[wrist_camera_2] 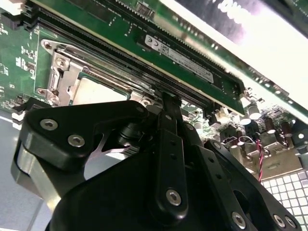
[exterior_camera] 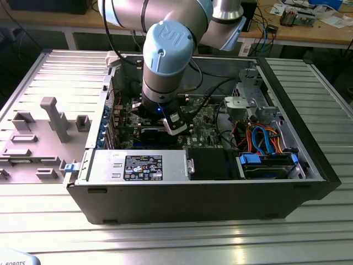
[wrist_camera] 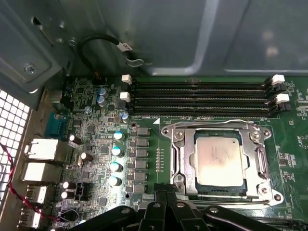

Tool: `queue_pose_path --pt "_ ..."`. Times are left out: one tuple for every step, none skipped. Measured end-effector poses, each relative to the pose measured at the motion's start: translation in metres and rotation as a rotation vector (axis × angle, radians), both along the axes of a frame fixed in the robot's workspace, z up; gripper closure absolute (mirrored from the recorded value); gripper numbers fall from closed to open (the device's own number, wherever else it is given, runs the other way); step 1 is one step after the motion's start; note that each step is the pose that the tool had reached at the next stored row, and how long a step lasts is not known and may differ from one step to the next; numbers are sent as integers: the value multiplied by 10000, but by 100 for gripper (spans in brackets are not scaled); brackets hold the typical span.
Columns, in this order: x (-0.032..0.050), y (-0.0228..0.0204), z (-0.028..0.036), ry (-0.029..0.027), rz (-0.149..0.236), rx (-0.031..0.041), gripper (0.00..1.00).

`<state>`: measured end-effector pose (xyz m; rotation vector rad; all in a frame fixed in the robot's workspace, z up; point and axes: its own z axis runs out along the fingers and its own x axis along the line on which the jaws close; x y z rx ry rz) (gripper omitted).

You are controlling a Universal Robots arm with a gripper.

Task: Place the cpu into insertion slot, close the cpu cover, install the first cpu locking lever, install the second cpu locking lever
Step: 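Install the second cpu locking lever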

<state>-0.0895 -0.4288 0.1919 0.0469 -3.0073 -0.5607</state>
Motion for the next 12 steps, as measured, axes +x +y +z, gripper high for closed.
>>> queue_pose_path --pt "-3 13 -2 -1 -1 1 89" --pt "-5 26 -4 -1 -1 1 89" --pt "-8 32 -7 -1 -2 1 89" --pt "-10 33 -12 1 0 -3 89" --pt "-11 33 -13 3 0 -10 89" --pt "-11 33 -15 1 -1 -17 89" --pt "-12 33 -16 -1 -2 -37 89" --pt "-13 32 -16 -2 -3 -56 89" --pt "-14 32 -16 -1 -3 -70 89" --pt "-16 30 -15 0 -1 -82 89" --pt "-17 30 -15 -1 -1 -89 89" --pt "-17 29 -14 -2 -1 -93 89"
